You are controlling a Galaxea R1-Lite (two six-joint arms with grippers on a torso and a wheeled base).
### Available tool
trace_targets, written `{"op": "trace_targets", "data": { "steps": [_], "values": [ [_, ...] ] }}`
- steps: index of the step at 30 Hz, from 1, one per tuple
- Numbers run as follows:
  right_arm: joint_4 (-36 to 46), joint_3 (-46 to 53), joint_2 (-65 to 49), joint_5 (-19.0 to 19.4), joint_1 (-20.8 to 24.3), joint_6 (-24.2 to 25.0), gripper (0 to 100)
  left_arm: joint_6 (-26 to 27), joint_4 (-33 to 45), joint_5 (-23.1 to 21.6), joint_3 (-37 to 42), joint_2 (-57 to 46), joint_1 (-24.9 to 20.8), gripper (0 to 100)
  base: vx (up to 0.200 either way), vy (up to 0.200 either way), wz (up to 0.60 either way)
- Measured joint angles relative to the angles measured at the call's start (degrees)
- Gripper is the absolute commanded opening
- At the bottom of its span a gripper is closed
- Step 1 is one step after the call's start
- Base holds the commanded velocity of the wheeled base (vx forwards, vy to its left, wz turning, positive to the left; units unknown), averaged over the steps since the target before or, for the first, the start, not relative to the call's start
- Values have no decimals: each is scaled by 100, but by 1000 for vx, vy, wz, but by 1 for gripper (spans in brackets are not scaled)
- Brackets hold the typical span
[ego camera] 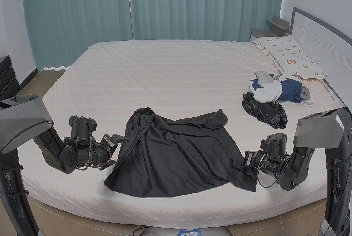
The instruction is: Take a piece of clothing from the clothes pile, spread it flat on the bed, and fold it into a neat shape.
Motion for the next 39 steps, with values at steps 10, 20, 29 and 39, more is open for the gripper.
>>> {"op": "trace_targets", "data": {
  "steps": [10, 20, 29, 39],
  "values": [
    [-233, 221, -134, 557, -549, 373, 100, 27, -60, 2, 55, 10, -5, 100, 0, 0, 0],
    [-727, 640, -168, 536, 165, 233, 100, 30, -62, 4, 63, 17, -13, 100, 0, 0, 0],
    [-850, 806, 55, 336, 601, -427, 100, 46, -62, 4, 52, 26, -18, 100, 0, 0, 0],
    [-877, 636, 397, 167, 490, -621, 0, 51, -66, 11, 44, 43, -16, 100, 0, 0, 0]
  ]
}}
